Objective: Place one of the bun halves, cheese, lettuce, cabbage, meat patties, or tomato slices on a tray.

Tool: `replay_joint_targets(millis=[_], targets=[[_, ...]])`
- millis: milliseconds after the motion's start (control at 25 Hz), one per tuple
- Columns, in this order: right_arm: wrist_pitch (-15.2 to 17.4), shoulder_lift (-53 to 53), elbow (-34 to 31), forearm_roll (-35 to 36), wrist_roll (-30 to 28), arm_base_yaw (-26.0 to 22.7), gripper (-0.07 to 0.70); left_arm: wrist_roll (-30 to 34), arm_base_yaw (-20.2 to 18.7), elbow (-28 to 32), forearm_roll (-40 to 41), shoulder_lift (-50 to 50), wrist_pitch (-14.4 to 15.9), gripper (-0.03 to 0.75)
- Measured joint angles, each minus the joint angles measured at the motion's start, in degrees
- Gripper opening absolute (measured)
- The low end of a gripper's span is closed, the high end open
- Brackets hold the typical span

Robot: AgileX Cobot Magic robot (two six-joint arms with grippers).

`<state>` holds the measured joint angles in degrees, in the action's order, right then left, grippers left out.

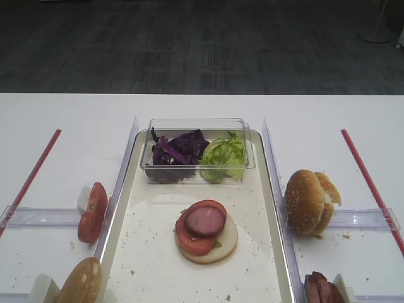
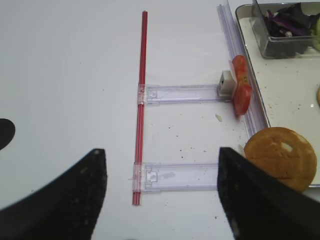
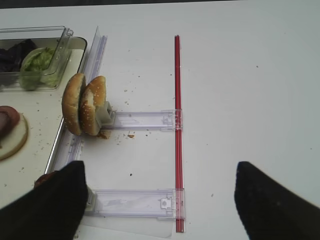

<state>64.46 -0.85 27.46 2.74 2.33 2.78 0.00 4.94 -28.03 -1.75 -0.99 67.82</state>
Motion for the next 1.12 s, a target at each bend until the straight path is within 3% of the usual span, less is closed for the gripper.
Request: replay_joint_targets(millis=[1120], targets=[[0.0,0.0,0.0,0.0,0.0,0.0,0.617,0.0,0.0,0.0,0.0,0.0,0.0,0.438]])
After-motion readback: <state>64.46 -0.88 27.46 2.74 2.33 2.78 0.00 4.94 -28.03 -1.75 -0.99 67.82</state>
